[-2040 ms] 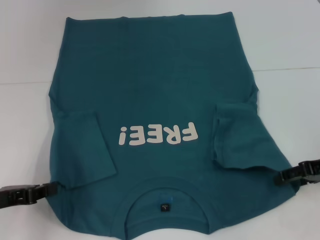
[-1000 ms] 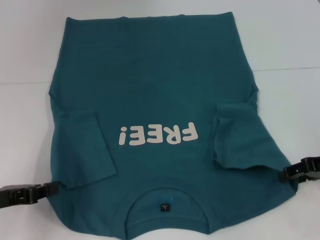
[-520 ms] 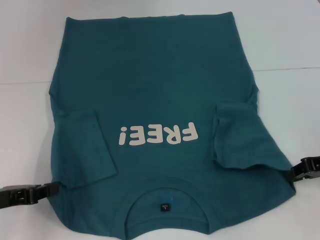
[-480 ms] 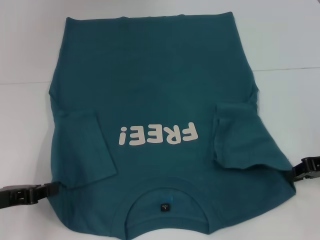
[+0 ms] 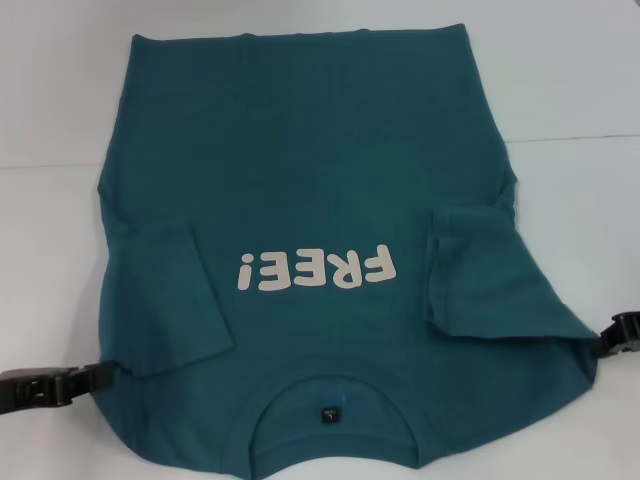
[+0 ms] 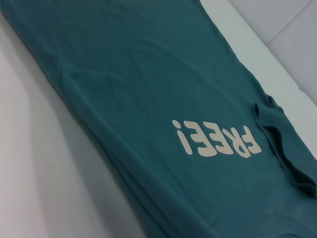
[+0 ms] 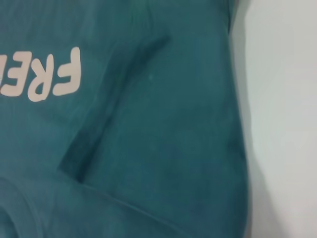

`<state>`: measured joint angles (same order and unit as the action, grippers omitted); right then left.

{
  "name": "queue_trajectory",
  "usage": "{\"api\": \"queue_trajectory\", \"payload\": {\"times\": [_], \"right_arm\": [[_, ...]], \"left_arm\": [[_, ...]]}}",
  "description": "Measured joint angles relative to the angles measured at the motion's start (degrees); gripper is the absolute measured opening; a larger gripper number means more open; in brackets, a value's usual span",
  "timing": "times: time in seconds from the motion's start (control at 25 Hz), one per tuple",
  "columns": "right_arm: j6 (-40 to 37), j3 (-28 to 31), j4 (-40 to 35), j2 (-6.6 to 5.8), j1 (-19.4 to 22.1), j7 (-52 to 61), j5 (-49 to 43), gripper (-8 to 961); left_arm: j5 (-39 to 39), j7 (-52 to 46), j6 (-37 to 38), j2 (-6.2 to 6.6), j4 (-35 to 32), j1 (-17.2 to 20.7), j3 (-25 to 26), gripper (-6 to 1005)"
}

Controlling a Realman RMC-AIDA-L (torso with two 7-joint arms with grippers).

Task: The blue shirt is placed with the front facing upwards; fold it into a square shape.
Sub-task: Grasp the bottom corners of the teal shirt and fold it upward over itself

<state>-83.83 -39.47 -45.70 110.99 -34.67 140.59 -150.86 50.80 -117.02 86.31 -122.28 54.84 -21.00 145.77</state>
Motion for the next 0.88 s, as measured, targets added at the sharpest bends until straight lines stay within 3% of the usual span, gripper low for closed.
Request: {"api": "queue_trajectory", "payload": {"times": [0.56,0.88], "right_arm": [[-11.3,5.1,-10.2,0.19,3.5,-2.1,3.2,-1],[-15.5,9.0,-10.9,0.29,5.8,-5.3,3.4,-1]], "left_arm": [[0.0,1.4,5.5,1.73,0.3,-0.4,4.9,25],[0.1,1.7,9.0,2.0,1.2,-0.3,6.7,25]]}}
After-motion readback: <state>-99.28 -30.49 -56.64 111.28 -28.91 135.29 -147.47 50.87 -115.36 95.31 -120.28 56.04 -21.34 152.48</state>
